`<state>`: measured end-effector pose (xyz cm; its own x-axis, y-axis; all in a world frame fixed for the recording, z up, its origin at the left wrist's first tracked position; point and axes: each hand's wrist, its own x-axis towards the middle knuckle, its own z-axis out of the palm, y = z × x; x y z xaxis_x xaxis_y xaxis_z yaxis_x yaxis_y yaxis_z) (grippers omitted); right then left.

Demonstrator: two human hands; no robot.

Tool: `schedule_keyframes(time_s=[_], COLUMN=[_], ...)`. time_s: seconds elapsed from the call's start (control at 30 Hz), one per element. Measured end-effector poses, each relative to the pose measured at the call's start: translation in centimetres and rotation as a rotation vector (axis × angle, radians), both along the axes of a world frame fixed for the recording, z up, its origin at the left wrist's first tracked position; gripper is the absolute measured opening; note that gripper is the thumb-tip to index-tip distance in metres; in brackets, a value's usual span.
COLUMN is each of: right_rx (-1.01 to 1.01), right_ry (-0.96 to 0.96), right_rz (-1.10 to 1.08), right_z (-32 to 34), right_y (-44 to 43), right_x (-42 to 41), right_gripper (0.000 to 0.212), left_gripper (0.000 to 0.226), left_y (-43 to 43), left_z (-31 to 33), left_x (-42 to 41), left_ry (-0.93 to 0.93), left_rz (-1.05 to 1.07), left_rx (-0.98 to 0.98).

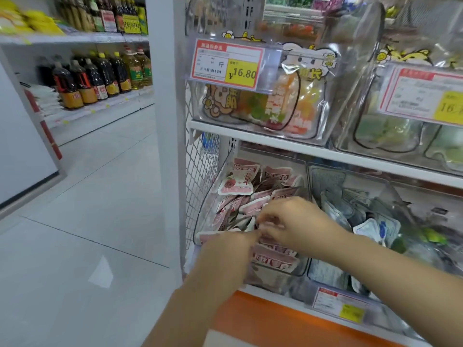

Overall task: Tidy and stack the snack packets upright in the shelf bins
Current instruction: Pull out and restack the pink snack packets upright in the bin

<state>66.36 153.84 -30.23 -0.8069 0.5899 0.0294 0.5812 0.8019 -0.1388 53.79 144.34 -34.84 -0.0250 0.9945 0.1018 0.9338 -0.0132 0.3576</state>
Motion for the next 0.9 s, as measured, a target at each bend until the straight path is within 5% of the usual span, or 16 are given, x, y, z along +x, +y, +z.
schedule_keyframes(time_s=[0.13, 0.5, 0.73, 0.9], right_rx=[-0.028, 0.101, -0.034, -0.291], right_ry=[-0.134, -0.352, -0.147, -0.038], right_rz=[0.153, 0.182, 0.095, 0.062], right_z=[-0.8, 0.0, 0.0, 0.2], right_y=[-1.6, -1.1, -0.7, -0.4], right_x=[-0.9, -1.8, -4.5, -4.6], right_gripper=[0.025, 0.023, 0.038, 0.029], left_gripper=[0.021, 0.031, 0.027, 0.013], left_y=[-2.6, -4.4, -3.1, -2.9], left_z=[0.3, -0.5, -0.9, -0.5], left_x=[-3.2, -5.5, -5.5, -5.5], left_ry=[-0.266, -0.059, -0.064, -0.169], left_rz=[0.092, 0.183, 0.265, 0.355], left_rx=[0.101, 0.186, 0.219, 0.362])
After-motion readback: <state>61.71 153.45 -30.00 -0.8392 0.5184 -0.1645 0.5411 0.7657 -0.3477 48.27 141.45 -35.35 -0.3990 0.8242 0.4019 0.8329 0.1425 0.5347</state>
